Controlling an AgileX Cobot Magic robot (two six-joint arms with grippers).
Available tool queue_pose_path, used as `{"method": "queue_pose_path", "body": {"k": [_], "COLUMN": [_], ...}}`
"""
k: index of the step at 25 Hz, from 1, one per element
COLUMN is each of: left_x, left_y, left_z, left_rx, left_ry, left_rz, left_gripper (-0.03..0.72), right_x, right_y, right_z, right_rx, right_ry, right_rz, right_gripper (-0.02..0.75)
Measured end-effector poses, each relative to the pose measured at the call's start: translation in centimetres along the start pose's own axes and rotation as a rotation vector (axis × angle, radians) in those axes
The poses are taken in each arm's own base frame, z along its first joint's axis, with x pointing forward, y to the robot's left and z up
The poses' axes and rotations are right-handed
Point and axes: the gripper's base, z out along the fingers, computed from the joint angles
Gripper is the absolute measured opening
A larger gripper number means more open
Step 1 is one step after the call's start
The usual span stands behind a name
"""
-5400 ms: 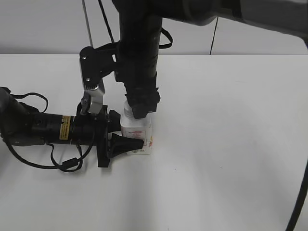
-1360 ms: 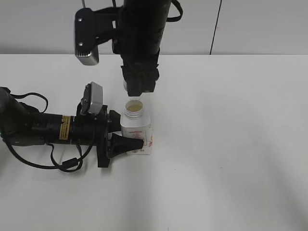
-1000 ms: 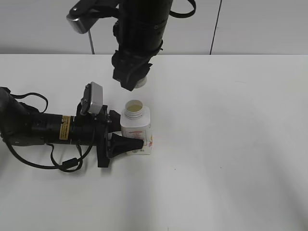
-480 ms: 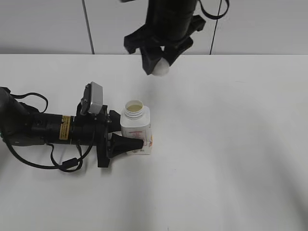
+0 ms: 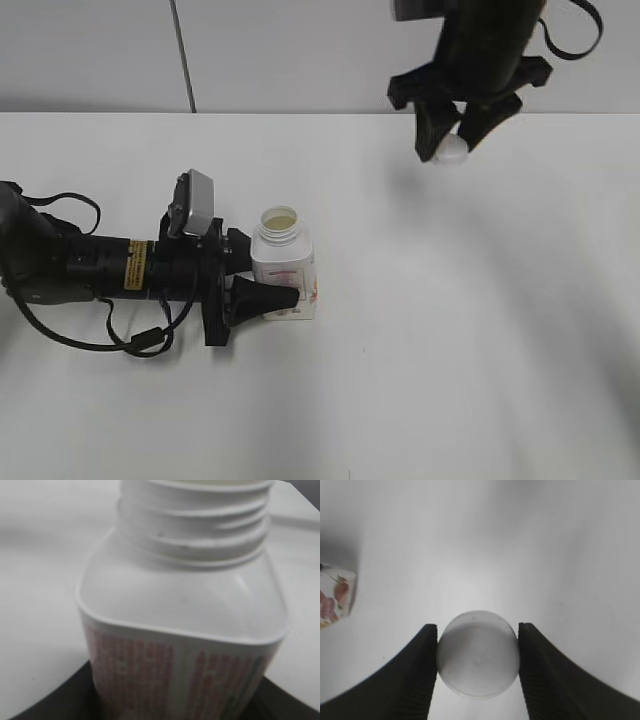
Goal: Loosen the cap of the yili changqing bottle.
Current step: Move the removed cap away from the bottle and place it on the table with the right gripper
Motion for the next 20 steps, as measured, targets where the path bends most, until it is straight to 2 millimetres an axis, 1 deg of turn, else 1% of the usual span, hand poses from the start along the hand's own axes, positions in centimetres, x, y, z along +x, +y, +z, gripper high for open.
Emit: {"method": "queue_pose_path", "body": {"k": [2, 5, 8, 11, 15, 20], "left_x": [-0.1, -0.1, -0.1, -0.1, -0.2, -0.1], "left_y": [0.3, 0.7, 0.9, 0.9, 0.9, 0.8], "left_z": [0.0, 0.0, 0.0, 0.0, 0.0, 0.0], "left_rx": [-0.032, -0.083, -0.101, -0.102, -0.101, -0.096], "left_ry": [-0.008, -0.016, -0.017, -0.018, -0.021, -0.025], "left_rz": [-0.015, -0.033, -0.012, -0.007, -0.005, -0.006], "left_gripper": [0.386, 0.386, 0.386, 0.386, 0.385, 0.385], "right_x": [1.3, 3.1, 4.8, 6.1, 7.1, 7.2], "right_y": [-0.7, -0.9, -1.1, -1.2, -1.2, -1.5], "right_z": [0.6, 1.6, 3.8, 6.2, 8.1, 10.2], "right_rx": [0.005, 0.003, 0.002, -0.007, -0.018, -0.013], "right_ry": [0.046, 0.080, 0.111, 0.101, 0.061, 0.036], "right_rz": [0.018, 0.029, 0.039, 0.070, 0.099, 0.111], "right_gripper": [0.389, 0.389, 0.389, 0.389, 0.389, 0.389]}}
